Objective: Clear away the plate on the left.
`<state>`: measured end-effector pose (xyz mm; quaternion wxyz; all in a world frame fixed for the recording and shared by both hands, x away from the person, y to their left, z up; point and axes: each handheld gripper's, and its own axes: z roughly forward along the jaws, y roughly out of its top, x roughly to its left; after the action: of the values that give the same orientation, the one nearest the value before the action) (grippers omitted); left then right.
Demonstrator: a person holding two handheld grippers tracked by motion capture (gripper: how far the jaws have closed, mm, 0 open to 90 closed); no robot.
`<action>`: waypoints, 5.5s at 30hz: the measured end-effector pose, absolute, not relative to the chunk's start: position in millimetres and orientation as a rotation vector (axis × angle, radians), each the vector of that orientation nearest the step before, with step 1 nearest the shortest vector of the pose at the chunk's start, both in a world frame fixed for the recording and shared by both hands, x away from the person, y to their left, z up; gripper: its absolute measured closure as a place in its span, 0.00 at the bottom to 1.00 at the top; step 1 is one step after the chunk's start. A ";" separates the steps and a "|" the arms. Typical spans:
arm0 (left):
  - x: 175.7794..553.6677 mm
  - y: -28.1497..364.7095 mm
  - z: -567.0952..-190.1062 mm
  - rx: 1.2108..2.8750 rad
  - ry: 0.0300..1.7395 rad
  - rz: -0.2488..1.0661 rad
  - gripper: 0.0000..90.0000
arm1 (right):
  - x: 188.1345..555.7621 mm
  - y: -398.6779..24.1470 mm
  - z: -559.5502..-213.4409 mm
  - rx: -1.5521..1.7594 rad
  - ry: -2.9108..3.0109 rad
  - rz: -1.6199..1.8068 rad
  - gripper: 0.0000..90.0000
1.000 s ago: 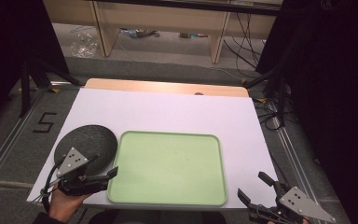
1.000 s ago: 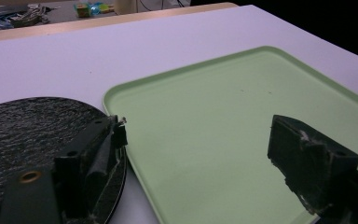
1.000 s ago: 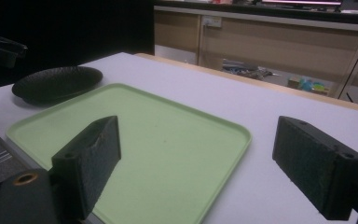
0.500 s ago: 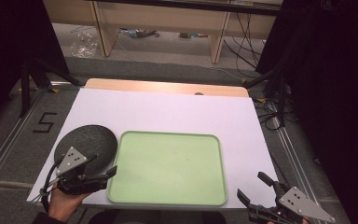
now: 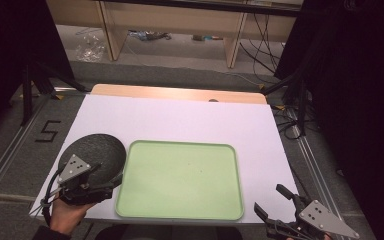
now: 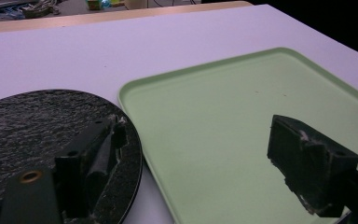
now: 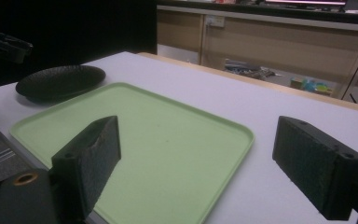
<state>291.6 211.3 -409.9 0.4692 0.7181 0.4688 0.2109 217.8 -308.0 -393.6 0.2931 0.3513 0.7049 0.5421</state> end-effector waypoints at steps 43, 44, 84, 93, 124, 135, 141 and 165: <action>384.9 271.8 -433.6 1.736 1.427 0.374 0.20 | 216.2 -305.2 -393.9 0.950 1.901 1.461 0.18; 387.1 276.2 -433.9 1.771 1.418 0.371 0.20 | 216.3 -305.2 -393.9 0.949 1.902 1.460 0.18; 402.6 386.0 -483.8 1.619 1.783 0.130 0.43 | 215.5 -304.5 -393.4 0.941 1.930 1.439 0.18; 404.5 394.2 -492.1 1.520 1.788 0.059 0.67 | 215.7 -304.0 -393.8 0.944 1.937 1.433 0.18; 380.7 394.6 -411.8 1.495 1.680 0.280 0.94 | 215.0 -303.2 -393.4 0.937 1.972 1.415 0.18; 382.1 356.5 -374.7 1.639 1.564 0.417 0.93 | 216.2 -300.8 -394.7 0.924 1.957 1.444 0.18; 386.4 325.7 -364.7 1.840 1.511 0.486 0.86 | 216.7 -300.3 -395.0 0.918 1.971 1.443 0.18; 392.7 313.6 -380.2 1.920 1.547 0.342 0.74 | 216.9 -299.5 -394.7 0.907 1.986 1.425 0.18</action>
<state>392.7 313.6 -380.2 0.3204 0.7308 0.5886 0.1300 216.9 -299.5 -394.7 0.2642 0.3355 0.7347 0.5271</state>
